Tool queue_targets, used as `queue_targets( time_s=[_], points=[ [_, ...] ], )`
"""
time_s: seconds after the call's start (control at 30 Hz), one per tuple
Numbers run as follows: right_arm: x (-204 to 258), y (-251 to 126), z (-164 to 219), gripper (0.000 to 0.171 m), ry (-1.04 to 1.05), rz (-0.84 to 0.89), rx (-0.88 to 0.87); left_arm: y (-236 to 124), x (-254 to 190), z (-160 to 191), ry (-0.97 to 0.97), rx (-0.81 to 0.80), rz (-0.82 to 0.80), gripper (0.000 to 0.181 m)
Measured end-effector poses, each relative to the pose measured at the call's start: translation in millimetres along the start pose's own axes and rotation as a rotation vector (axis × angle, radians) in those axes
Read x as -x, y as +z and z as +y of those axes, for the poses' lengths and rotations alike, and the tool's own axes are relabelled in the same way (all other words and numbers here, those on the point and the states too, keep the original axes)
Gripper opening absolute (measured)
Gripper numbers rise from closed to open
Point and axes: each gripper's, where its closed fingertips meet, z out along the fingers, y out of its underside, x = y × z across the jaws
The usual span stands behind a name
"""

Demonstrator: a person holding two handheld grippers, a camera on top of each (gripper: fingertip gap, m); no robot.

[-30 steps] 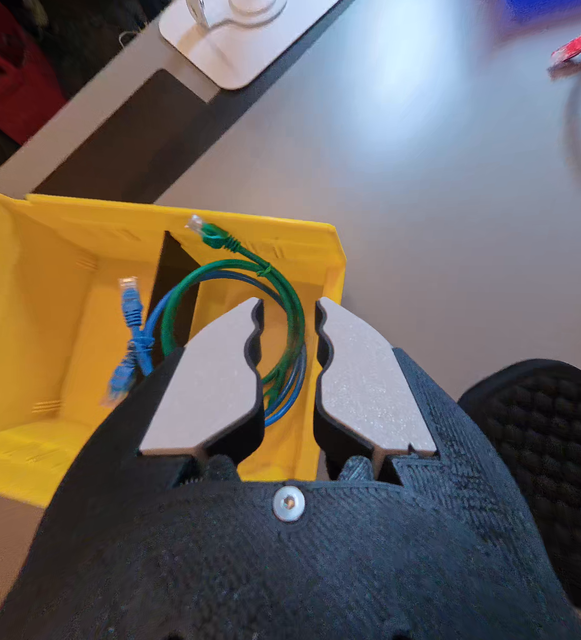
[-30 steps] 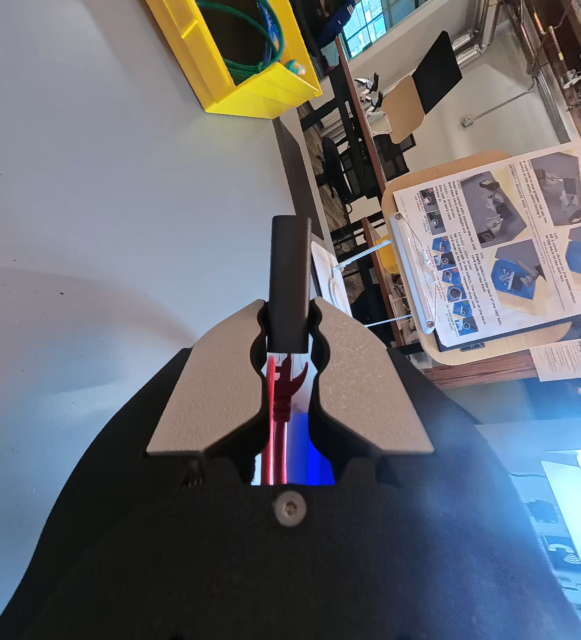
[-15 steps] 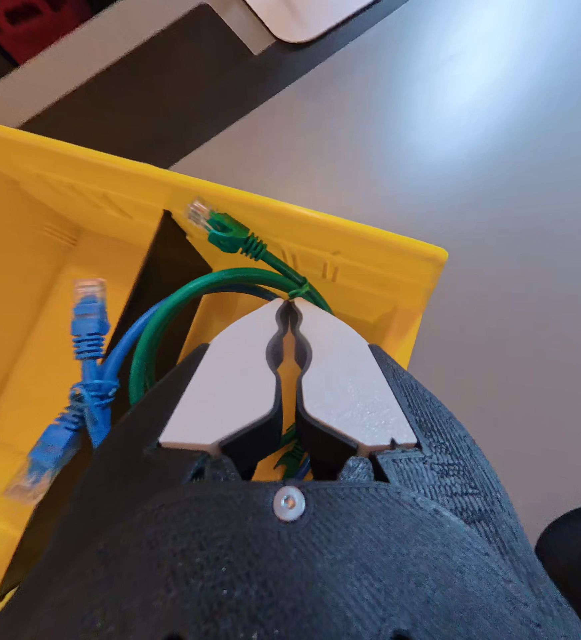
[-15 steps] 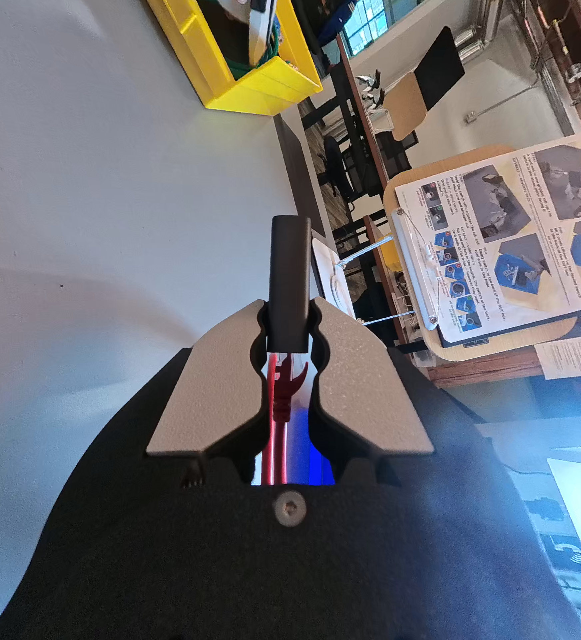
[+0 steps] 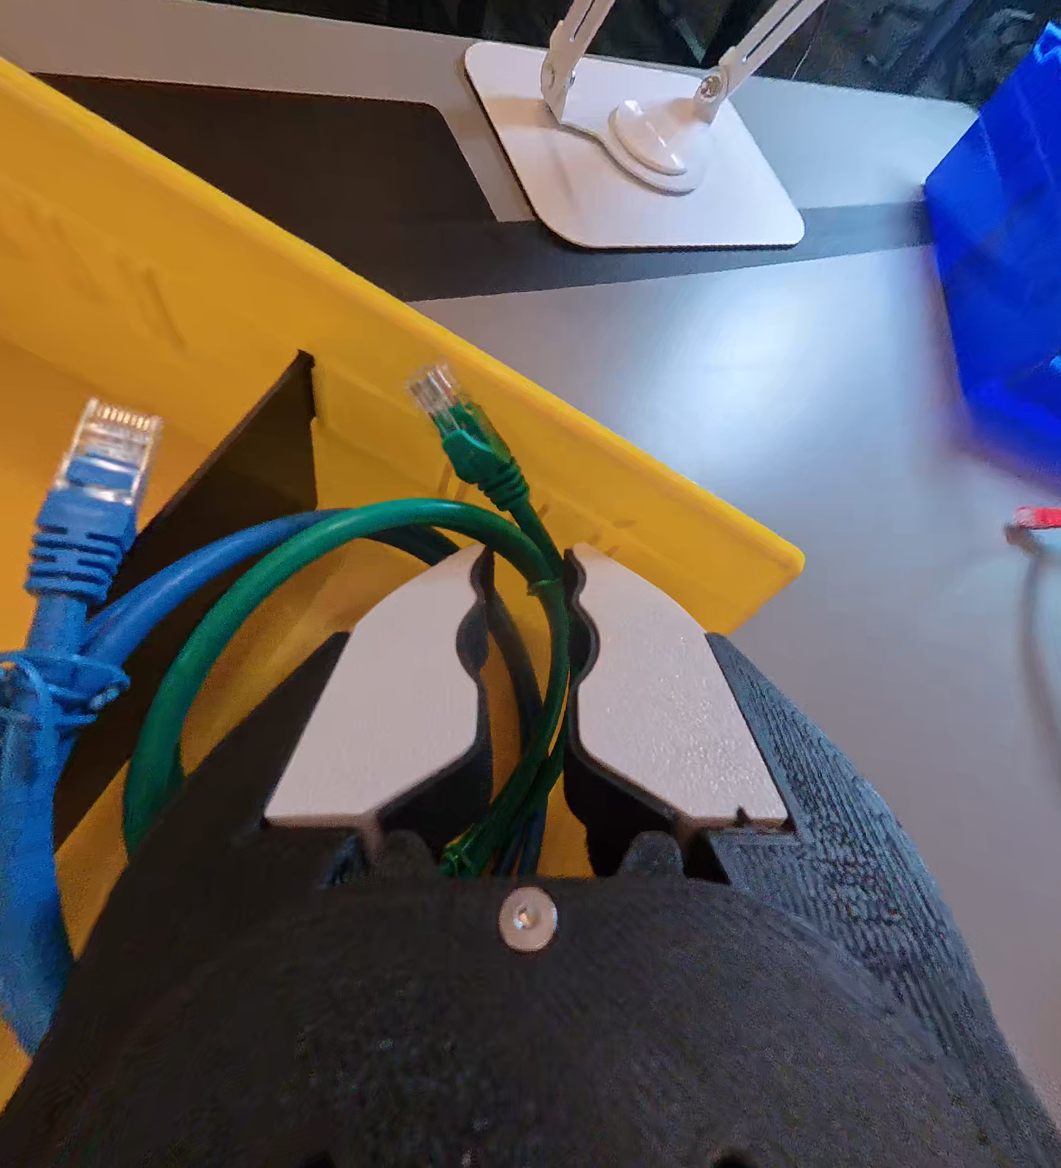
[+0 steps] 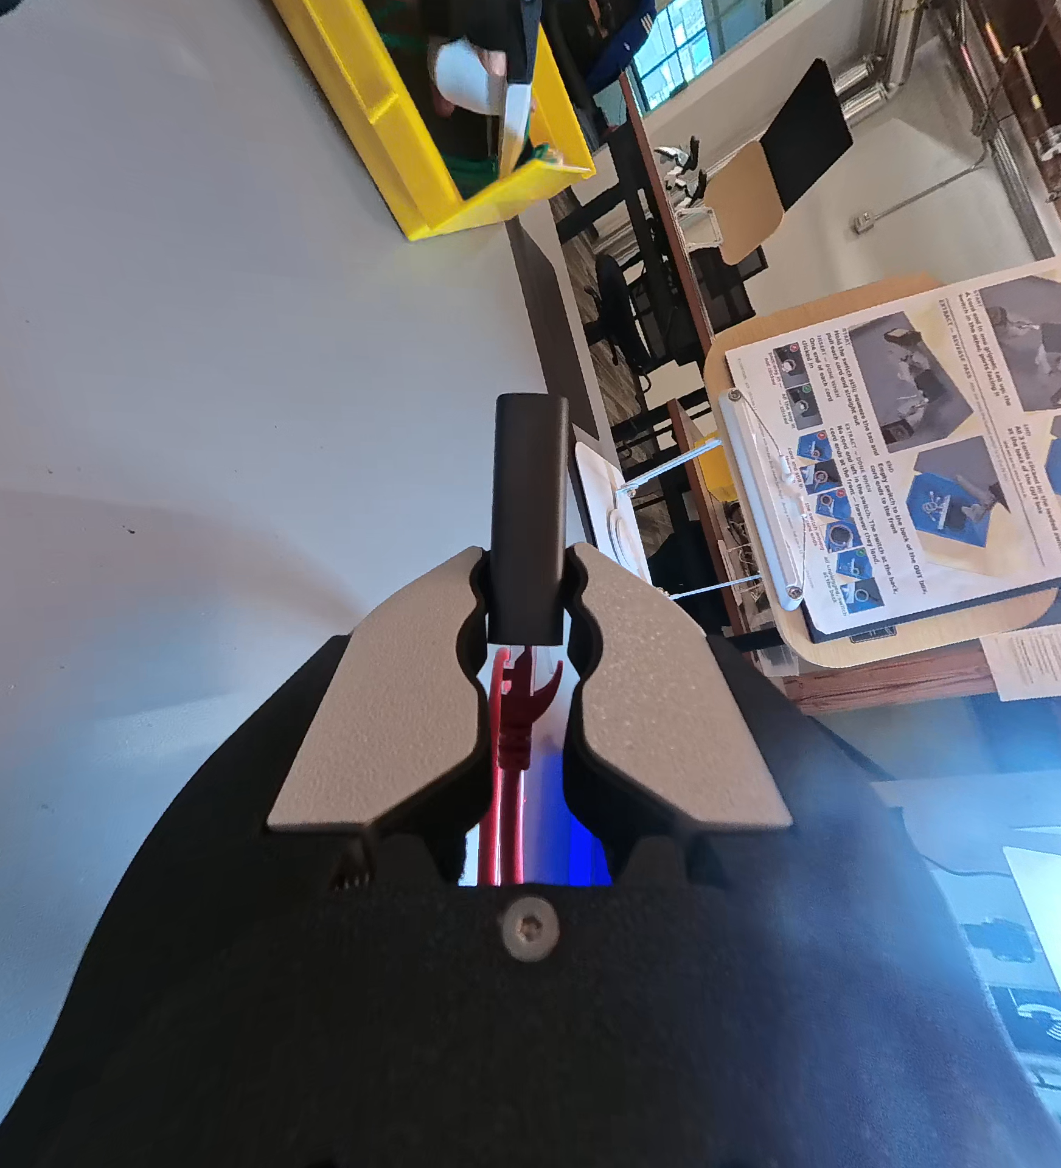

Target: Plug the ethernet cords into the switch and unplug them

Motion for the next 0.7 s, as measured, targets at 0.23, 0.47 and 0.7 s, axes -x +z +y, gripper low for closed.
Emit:
queue_targets(
  time_s=[0.23, 0.47, 0.7],
  points=[
    [1, 0, 3, 0.021, 0.009, -0.014, -0.004, -4, -5, -5, 0.010, -0.041, 0.041, 0.013],
    [1, 0, 4, 0.021, 0.009, -0.014, -0.001, -53, -19, -21, 0.281, -0.012, -0.058, 0.011],
    [5, 1, 0, 0.021, -0.002, -0.021, -0.001, -118, -49, -52, 0.581, 0.027, -0.190, 0.011]
  ],
)
